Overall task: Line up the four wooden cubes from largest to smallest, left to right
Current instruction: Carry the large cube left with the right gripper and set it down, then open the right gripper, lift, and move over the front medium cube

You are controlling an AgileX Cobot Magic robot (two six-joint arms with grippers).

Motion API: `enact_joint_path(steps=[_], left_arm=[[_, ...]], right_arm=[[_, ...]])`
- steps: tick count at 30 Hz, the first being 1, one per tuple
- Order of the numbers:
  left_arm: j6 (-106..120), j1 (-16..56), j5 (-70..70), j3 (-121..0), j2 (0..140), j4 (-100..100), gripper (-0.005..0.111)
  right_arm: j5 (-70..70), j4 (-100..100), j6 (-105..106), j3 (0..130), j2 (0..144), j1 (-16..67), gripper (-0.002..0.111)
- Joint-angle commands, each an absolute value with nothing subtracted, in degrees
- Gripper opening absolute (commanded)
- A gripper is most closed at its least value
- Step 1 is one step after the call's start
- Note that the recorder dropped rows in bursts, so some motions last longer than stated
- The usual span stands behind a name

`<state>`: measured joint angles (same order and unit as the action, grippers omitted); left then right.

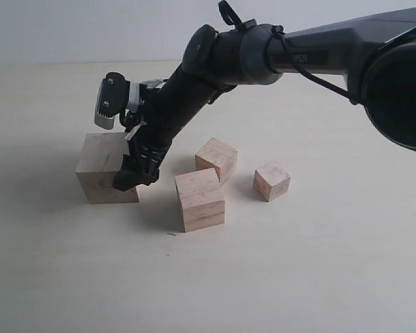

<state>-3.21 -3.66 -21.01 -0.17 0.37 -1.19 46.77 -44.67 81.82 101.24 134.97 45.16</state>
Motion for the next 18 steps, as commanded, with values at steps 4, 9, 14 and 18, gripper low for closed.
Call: enact_joint_path(steps=[4,9,14,18], left_arm=[[-3.5,-3.3,-20.3,0.0,0.0,-1.1,0.0],[-3.5,-3.3,-20.3,0.0,0.0,-1.1,0.0],[-3.5,-3.3,-20.3,0.0,0.0,-1.1,0.0],[-3.5,-3.3,-20.3,0.0,0.0,-1.1,0.0]], right_arm=[[46.2,-45.8,82.9,101.0,135.7,45.0,0.067],[43.9,-44.6,82.0,101.0,135.7,44.9,0.091],[44.2,-43.9,80.5,101.0,135.1,44.9,0.093],[44.4,-43.5,79.0,101.0,133.0,44.9,0.093]])
